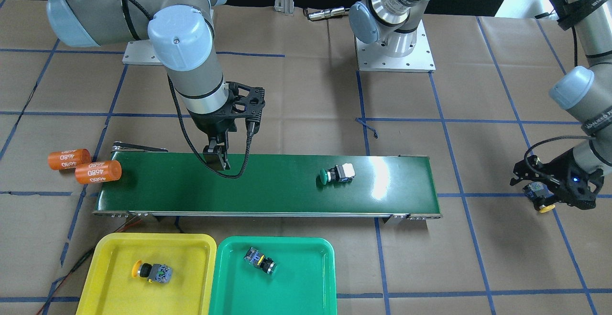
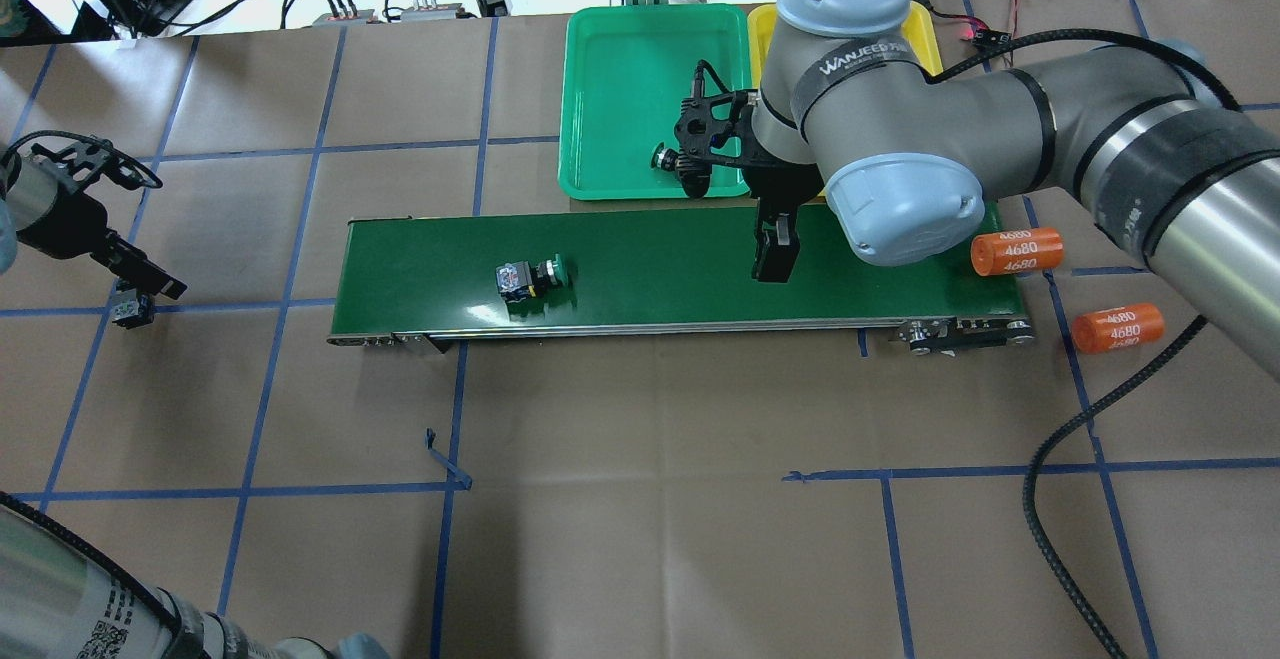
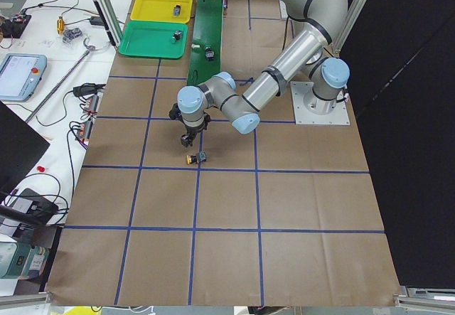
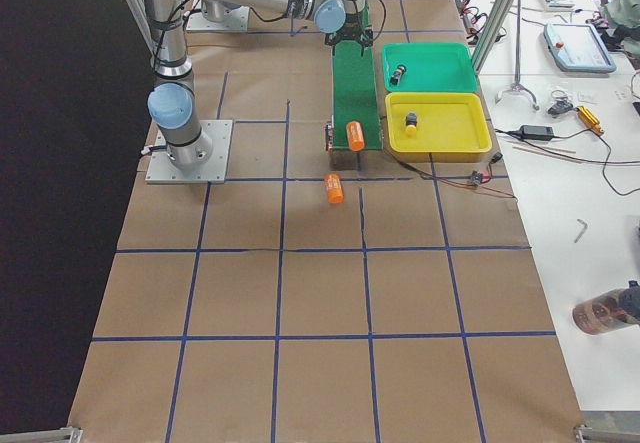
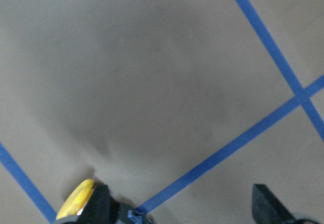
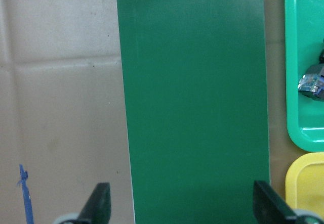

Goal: Sort buttons by color to trays
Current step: 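Move right gripper over the green button while left carries a yellow-capped button, then grasp the green-capped button on the conveyor with the right gripper and lift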

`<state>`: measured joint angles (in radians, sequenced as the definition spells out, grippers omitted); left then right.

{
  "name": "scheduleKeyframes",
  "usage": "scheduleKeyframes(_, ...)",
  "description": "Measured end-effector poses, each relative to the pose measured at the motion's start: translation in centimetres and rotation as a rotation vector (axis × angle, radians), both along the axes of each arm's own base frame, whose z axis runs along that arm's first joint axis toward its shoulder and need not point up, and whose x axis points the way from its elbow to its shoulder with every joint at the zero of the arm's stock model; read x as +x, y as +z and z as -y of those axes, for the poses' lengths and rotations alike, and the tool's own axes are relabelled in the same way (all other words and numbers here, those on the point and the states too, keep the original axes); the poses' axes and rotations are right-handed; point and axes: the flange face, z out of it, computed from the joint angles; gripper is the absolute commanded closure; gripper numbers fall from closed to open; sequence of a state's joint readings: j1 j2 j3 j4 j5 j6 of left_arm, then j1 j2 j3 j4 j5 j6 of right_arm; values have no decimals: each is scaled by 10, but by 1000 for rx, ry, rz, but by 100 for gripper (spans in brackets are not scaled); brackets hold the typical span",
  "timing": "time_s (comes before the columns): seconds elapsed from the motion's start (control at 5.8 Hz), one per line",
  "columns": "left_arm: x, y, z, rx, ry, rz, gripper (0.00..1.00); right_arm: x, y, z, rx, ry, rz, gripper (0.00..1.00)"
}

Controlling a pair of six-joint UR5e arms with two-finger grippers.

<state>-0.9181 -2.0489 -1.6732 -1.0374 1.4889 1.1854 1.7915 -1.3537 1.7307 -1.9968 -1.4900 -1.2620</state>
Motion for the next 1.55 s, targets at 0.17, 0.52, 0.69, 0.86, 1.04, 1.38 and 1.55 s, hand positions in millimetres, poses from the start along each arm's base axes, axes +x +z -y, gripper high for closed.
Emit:
scheduleKeyframes(0.17,9,-4,5,23,79,27,2,17,-9,2,-18,-16,14,0)
scheduleKeyframes(0.52,40,-22,-13,72,163,41,3,53,-27,-1,-38,-16,28,0)
scheduleKeyframes(0.69,54,-33,-21,85,189,32,3,64,-33,-4,-35,-18,29,0)
scheduleKeyframes(0.86,59,-45,-22,91,203,21,3,81,-45,-5,-32,-14,31,0)
scheduleKeyframes(1.04,60,-53,-20,87,213,20,10,97,-63,-5,-28,-1,30,0)
scheduleKeyframes(1.38,58,-55,-16,60,221,1,57,99,-85,-2,-21,70,-2,0)
scheduleKeyframes(1.55,57,-54,-15,49,220,-11,86,89,-90,3,-31,139,-37,0)
